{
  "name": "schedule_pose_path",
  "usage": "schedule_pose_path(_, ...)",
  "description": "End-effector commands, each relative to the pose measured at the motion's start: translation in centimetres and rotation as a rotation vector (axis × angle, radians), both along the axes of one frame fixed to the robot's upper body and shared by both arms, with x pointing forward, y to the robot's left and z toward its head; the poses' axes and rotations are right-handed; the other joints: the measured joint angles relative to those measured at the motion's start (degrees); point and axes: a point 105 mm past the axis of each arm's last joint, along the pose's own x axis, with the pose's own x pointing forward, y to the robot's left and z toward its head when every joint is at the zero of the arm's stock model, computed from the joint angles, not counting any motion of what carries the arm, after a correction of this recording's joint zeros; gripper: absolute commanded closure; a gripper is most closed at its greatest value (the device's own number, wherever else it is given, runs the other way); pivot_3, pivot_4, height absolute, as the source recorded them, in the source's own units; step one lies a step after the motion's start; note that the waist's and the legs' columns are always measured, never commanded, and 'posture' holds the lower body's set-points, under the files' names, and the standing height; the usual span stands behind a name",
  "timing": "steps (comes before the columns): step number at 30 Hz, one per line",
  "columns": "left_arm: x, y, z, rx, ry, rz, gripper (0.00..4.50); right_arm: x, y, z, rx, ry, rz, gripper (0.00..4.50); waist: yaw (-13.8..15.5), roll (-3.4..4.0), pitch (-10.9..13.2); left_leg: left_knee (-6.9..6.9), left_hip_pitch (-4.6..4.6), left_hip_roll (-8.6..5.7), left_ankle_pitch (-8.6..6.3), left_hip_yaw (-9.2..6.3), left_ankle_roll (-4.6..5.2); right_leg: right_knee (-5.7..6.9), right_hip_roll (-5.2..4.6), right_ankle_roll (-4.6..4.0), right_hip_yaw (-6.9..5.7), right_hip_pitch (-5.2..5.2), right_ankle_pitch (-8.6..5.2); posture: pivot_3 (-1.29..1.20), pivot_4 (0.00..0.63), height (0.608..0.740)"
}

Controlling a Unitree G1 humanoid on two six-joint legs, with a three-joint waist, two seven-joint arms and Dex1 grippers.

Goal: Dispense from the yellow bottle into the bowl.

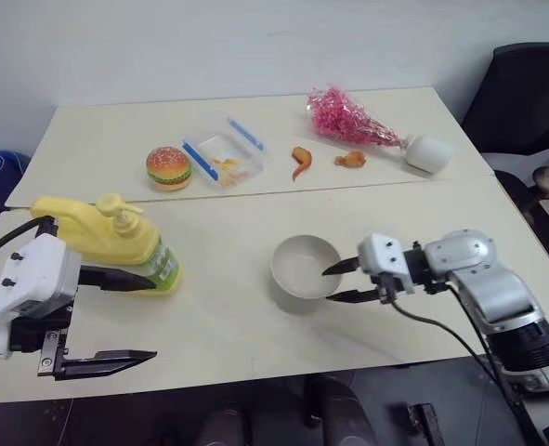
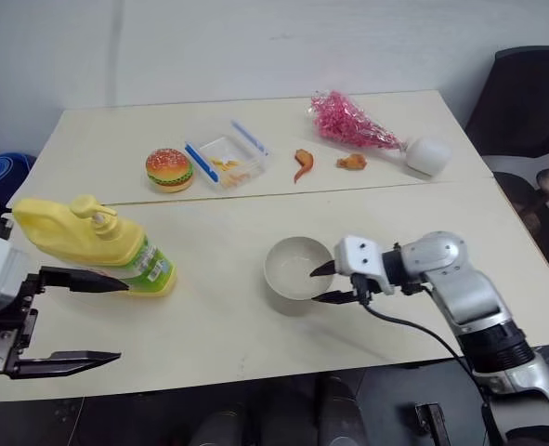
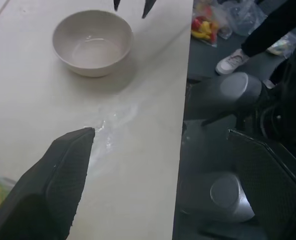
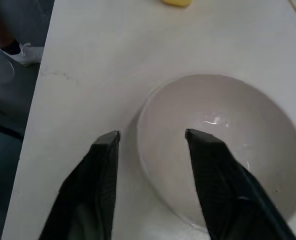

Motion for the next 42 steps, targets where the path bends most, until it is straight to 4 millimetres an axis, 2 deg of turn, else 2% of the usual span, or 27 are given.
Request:
schedule_pose_path(1,0.1,-0.6,0.2,0.015,-0.032,-0.043,0.0,-0.2,1.7,-0.1,-0.029,-0.091,0.076,2.67,0.0,-0.05,0.0,0.0,0.01,0.0,0.01,0.03,-0.01,0.05,0.0,0.0,0.03,-0.11,0.0,0.0,0.15,0.74)
schedule_pose_path(4,0.2,-1.0,0.0,0.019,-0.037,-0.062,0.0,0.2,2.5,-0.8,-0.042,-0.104,0.089,2.67,0.0,-0.08,0.0,0.04,-0.06,-0.01,0.02,0.18,-0.04,0.23,0.01,-0.01,0.17,-0.39,0.0,0.0,0.15,0.74)
schedule_pose_path(10,0.2,-1.2,0.2,0.017,-0.048,-0.062,0.0,0.2,2.5,-1.7,-0.077,-0.104,0.107,2.67,0.1,-0.09,0.0,0.06,-0.05,-0.01,0.02,0.21,-0.04,0.26,0.01,-0.03,0.2,-0.41,-0.01,0.0,0.15,0.74)
schedule_pose_path(18,0.2,-1.3,0.6,0.016,-0.053,-0.053,0.0,1.4,2.4,-3.1,-0.103,-0.095,0.063,2.67,0.0,-0.11,0.0,0.08,-0.03,-0.01,0.02,0.23,-0.04,0.33,0.01,-0.05,0.25,-0.42,-0.02,0.0,0.15,0.74)
schedule_pose_path(21,0.3,-1.3,0.8,0.014,-0.058,-0.046,0.0,1.4,2.5,-3.1,-0.094,-0.091,0.071,3.25,0.0,-0.11,0.0,0.09,-0.02,-0.01,0.02,0.25,-0.03,0.35,0.01,-0.05,0.27,-0.42,-0.02,0.0,0.15,0.74)
schedule_pose_path(25,0.6,-1.3,1.0,-0.006,-0.059,-0.033,0.0,1.4,2.5,-3.2,-0.085,-0.084,0.073,4.49,0.0,-0.12,0.0,0.09,-0.02,-0.01,0.02,0.25,-0.03,0.35,0.01,-0.05,0.27,-0.42,-0.02,0.0,0.15,0.74)
schedule_pose_path(31,0.9,-1.7,1.8,-0.064,-0.071,-0.023,0.0,1.6,2.3,-3.0,-0.071,-0.101,0.066,4.49,0.0,-0.15,-0.1,0.11,0.01,-0.01,0.03,0.26,-0.03,0.39,0.01,-0.05,0.3,-0.41,-0.02,0.0,0.15,0.74)
schedule_pose_path(34,1.3,-1.6,3.5,-0.133,-0.093,0.0,0.0,1.5,2.3,-1.6,-0.055,-0.099,0.095,4.49,0.0,-0.16,-0.1,0.14,0.02,-0.01,0.03,0.26,-0.03,0.42,0.0,-0.05,0.32,-0.41,-0.01,0.0,0.15,0.74)
schedule_pose_path(35,1.6,-1.4,4.8,-0.166,-0.119,0.018,0.0,1.3,2.5,-0.4,-0.043,-0.096,0.122,4.49,0.0,-0.16,-0.1,0.16,0.02,-0.01,0.03,0.26,-0.03,0.44,0.0,-0.05,0.33,-0.41,-0.01,0.0,0.15,0.74)
schedule_pose_path(38,3.5,1.0,9.4,-0.255,-0.226,0.148,0.0,0.8,3.3,4.0,-0.028,-0.112,0.225,4.49,0.0,-0.37,0.2,0.33,-0.04,-0.01,0.04,0.24,-0.06,0.56,0.01,-0.1,0.33,-0.47,0.01,0.0,0.15,0.74)
schedule_pose_path(42,3.9,3.4,11.5,-0.193,-0.268,0.195,0.0,0.4,4.8,7.3,-0.033,-0.118,0.318,4.49,-0.5,-0.39,0.2,0.16,0.04,0.0,0.1,0.41,-0.09,0.55,0.05,-0.19,0.44,-0.46,0.11,0.0,0.15,0.74)
